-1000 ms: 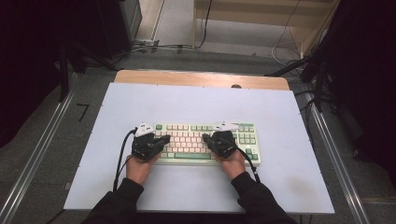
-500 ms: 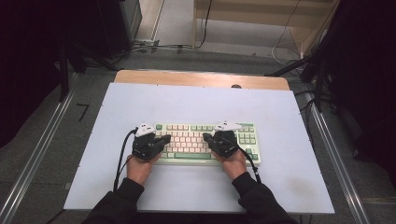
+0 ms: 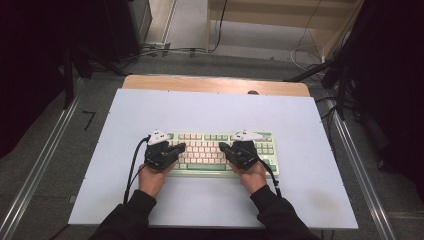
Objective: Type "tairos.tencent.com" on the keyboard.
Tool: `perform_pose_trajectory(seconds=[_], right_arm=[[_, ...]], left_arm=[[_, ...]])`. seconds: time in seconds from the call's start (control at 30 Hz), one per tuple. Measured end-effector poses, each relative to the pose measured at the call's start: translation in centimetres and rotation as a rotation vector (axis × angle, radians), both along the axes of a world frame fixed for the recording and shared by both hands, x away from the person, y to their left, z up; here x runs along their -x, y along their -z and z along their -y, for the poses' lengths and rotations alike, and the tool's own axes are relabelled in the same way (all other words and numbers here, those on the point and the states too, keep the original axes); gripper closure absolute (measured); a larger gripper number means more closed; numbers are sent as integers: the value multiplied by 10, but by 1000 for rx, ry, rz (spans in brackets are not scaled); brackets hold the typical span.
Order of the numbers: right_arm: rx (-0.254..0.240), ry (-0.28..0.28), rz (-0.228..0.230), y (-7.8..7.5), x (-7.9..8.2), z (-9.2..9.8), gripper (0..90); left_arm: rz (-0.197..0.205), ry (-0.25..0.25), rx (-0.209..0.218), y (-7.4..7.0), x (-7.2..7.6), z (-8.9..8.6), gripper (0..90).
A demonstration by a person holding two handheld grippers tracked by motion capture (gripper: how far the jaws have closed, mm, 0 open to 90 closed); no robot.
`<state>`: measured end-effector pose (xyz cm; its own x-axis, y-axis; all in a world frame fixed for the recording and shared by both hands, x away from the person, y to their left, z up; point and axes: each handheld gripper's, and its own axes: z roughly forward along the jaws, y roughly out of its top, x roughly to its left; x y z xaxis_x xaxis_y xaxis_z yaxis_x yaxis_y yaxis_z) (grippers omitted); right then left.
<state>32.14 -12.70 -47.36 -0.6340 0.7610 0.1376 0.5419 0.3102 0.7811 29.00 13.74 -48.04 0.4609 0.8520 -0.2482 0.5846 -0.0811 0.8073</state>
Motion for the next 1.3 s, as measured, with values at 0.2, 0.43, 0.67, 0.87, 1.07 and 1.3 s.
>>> perform_pose_trajectory(seconds=[0.2,0.43,0.67,0.87,1.07,1.3], right_arm=[[-11,10,3,-3,1,6,872],[-14,17,4,-4,1,10,872],[-12,20,4,-4,1,10,872],[-9,18,3,-3,1,10,872],[-7,18,0,-2,0,10,872],[-7,20,-2,-2,0,10,872]], left_arm=[[2,6,-4,1,-4,8,900],[-8,19,-12,3,-9,17,900],[-11,25,-19,4,-12,22,900],[-15,27,-30,6,-15,27,900],[-21,32,-51,9,-18,31,900],[-29,30,-57,11,-21,33,900]])
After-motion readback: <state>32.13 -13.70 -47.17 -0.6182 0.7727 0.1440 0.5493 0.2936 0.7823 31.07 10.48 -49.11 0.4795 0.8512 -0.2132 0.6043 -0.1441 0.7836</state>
